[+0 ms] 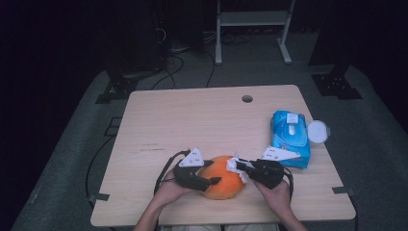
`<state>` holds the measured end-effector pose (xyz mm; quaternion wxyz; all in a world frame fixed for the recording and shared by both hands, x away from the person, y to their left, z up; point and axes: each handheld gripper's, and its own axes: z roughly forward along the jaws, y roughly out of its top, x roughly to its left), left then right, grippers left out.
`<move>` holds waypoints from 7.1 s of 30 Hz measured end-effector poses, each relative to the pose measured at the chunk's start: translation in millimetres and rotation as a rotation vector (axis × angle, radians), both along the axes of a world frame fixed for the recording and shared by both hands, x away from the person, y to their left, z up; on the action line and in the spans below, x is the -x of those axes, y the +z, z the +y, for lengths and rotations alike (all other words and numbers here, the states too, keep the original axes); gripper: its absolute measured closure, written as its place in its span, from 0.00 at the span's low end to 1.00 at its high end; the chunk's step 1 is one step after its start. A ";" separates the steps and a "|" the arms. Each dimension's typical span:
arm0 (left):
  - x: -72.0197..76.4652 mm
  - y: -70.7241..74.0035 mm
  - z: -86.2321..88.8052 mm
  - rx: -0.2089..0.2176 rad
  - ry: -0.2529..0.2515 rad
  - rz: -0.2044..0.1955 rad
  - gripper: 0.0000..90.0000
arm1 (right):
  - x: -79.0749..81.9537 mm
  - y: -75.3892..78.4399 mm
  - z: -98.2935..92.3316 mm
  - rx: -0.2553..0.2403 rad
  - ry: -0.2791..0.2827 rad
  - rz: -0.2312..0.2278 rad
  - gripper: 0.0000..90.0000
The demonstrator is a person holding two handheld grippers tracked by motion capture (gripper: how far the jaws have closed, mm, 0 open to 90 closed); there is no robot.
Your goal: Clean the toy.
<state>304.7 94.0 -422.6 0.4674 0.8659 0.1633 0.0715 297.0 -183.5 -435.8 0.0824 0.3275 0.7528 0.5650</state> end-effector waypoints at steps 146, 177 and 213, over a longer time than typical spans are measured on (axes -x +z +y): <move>7.5 10.1 -12.7 0.023 0.015 -0.034 0.36 | 26.7 24.2 24.8 0.012 0.066 -0.117 0.92; 0.1 6.5 -11.6 0.070 0.054 0.053 0.30 | 25.6 28.1 17.6 0.005 0.045 -0.113 0.92; 18.0 12.7 -26.9 0.005 -0.038 -0.106 0.39 | 28.8 40.7 18.2 0.062 0.028 -0.185 0.92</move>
